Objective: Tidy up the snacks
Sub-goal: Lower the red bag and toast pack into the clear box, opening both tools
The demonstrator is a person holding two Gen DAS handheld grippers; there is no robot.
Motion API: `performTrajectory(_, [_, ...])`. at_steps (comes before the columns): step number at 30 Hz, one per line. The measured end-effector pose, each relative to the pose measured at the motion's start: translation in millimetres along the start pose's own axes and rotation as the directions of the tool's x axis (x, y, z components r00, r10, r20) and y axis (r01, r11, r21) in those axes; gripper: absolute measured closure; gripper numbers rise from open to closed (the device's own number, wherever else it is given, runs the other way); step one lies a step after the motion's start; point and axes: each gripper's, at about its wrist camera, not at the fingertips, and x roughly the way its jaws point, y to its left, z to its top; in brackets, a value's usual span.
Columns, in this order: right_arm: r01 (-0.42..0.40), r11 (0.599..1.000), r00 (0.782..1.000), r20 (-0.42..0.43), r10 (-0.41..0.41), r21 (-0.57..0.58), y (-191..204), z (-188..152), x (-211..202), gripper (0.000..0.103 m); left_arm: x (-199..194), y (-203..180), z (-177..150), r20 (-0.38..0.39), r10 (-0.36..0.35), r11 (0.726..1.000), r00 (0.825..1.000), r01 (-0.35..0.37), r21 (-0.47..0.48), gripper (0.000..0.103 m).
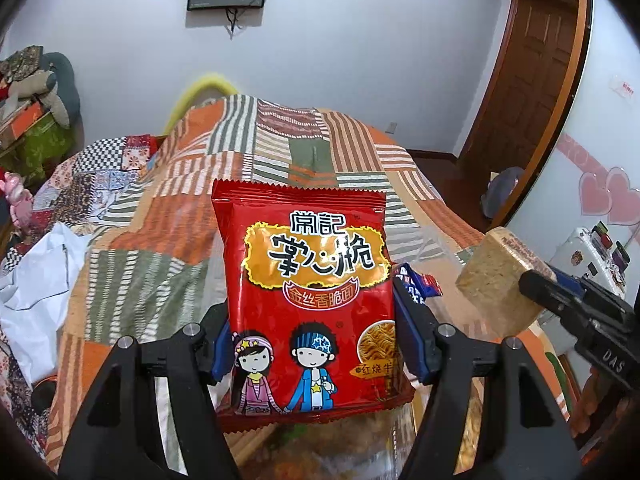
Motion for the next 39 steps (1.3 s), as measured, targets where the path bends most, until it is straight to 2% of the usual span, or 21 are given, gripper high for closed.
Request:
performTrajectory(11, [0.021,1.000,0.998,-0.060,-0.020,0.011,-5,-3,35,0.069,55,-15,6,-0.078,0.022,1.000,0.997,-0.021,0.020,0.037])
performTrajectory(19, [-0.006,1.000,0.996,-0.092,0.007,0.012,-5,-7,45,0.069,77,-19,0,-0.160,-0.004,1.000,0.987,0.007,0.018,0.037])
performTrajectory(23, [0.009,1.000,0.991,-0.136,-0.009,-0.001,-3,-14,52,0.069,84,-20,-4,-0.194,-0.005,1.000,0.981,0.007,0.009,0.037])
performTrajectory(30, [0.015,0.999,0.990,-0.139,-0.020,-0.037,3,-14,46,0.068,81,-14,-10,-0.225,-0.028,0.999,0.974,0.022,-0.031,0.036])
performTrajectory(39, [0.019,0.999,0.993,-0.119,-0.023,-0.033,1,-11,16,0.064,36,-15,-7,-0.166,-0.009,1.000,0.986,0.006,-0.014,0.036])
